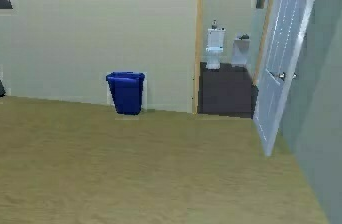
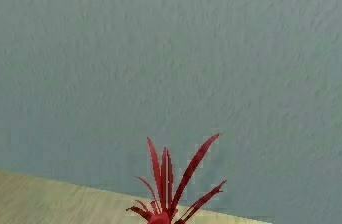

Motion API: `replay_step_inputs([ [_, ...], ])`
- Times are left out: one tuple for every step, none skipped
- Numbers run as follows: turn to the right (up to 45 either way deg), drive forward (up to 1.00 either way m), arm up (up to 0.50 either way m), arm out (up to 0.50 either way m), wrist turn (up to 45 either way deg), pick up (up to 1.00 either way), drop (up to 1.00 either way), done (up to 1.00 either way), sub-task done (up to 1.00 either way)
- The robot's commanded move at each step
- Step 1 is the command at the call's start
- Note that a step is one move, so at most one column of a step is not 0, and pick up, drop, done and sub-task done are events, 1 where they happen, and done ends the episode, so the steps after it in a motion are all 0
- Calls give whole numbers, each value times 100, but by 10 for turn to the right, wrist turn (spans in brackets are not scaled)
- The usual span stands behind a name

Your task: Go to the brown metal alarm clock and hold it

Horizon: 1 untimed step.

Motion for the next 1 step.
replay_step_inputs([
  [150,0,0,0,0,0,0,0,0],
])
